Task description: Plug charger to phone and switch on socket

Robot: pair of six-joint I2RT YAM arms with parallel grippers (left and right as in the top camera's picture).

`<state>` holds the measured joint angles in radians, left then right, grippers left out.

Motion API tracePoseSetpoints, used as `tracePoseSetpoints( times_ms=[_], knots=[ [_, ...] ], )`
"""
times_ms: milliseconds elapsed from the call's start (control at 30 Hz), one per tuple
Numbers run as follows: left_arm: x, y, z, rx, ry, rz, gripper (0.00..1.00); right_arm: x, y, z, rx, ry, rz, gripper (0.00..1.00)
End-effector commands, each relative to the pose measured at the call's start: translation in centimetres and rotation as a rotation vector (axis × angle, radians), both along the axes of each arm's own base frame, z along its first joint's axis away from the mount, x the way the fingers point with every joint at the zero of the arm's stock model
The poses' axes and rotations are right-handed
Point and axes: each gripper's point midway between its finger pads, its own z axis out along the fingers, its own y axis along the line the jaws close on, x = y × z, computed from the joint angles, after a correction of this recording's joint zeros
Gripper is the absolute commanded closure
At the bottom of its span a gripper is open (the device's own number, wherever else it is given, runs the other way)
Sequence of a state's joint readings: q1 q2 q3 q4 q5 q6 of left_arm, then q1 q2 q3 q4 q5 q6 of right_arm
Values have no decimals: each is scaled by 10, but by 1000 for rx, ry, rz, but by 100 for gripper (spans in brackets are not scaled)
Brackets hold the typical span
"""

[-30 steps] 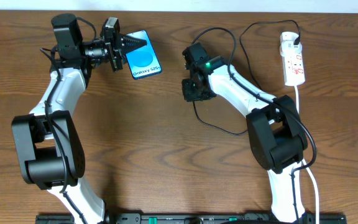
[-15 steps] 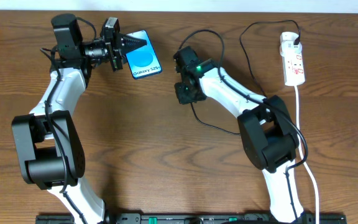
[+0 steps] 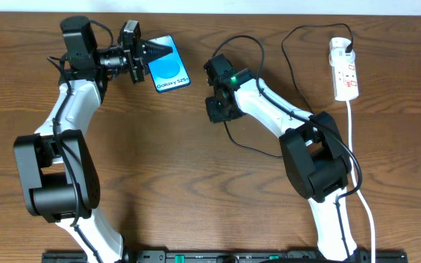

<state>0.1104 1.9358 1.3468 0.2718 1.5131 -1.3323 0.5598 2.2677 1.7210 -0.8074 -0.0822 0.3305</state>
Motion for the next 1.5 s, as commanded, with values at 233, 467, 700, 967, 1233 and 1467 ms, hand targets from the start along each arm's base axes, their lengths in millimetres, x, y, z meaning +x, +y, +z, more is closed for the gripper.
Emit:
tracePoseSetpoints(
  times_ms=[233, 467, 700, 967, 1233, 1467],
  knots=[
    [-3, 2, 9, -5, -21, -11, 92, -39, -27, -52, -53, 219, -3, 65],
    [-3, 2, 9, -5, -22, -11, 92, -40, -26, -53, -54, 218, 3, 99],
    [-3, 2, 9, -4, -21, -9, 93, -40, -18, -48, -5, 220, 46, 99],
    [-2, 2, 9, 1, -39, -5, 93, -46, 25, 43, 543, 250, 304, 99],
    [-2, 2, 9, 11, -86, -8, 93, -52, 0, 122, 899, 259, 351, 99],
    [-4, 2, 9, 40, -235, -21, 93, -69, 3, 149, 1059, 280, 406, 99]
  ],
)
